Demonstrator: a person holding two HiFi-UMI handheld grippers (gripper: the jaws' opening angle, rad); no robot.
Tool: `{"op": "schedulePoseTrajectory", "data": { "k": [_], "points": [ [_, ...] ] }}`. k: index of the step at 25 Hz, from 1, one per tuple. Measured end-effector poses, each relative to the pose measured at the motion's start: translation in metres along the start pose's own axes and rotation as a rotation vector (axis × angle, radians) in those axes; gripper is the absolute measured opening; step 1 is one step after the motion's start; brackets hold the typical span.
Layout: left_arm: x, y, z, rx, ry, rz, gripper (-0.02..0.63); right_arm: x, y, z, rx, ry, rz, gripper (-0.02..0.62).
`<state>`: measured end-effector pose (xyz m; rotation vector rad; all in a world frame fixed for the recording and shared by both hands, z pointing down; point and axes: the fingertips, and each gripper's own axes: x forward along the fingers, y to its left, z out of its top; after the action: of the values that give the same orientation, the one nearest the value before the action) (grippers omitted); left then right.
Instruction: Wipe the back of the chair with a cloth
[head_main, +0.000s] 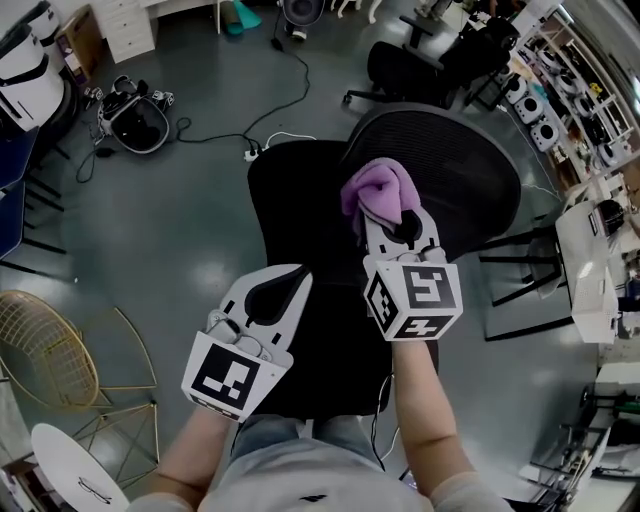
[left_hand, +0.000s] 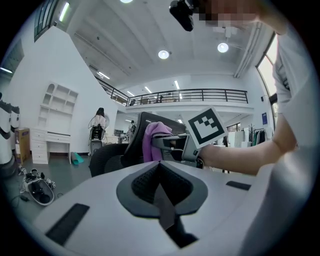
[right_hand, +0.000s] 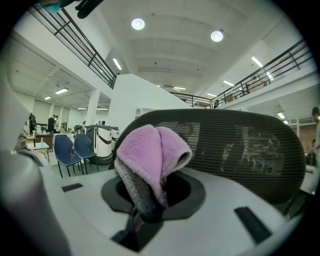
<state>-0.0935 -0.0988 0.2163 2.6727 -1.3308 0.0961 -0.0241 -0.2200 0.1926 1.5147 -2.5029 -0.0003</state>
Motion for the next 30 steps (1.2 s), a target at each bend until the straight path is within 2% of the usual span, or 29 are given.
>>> {"op": "schedulePoseTrajectory", "data": {
  "k": [22, 30],
  "points": [
    [-0.019, 0.018, -0.003, -0.017, -0.004, 0.085, 0.012, 0.006, 0.077, 0.008, 0.008, -0.041, 0.178, 0.097],
    [-0.032, 0.033, -0.008, -0.027, -0.005, 0.122, 0.012, 0.019, 0.109, -0.024, -0.015, 0.039, 0.246, 0.097]
  ]
}}
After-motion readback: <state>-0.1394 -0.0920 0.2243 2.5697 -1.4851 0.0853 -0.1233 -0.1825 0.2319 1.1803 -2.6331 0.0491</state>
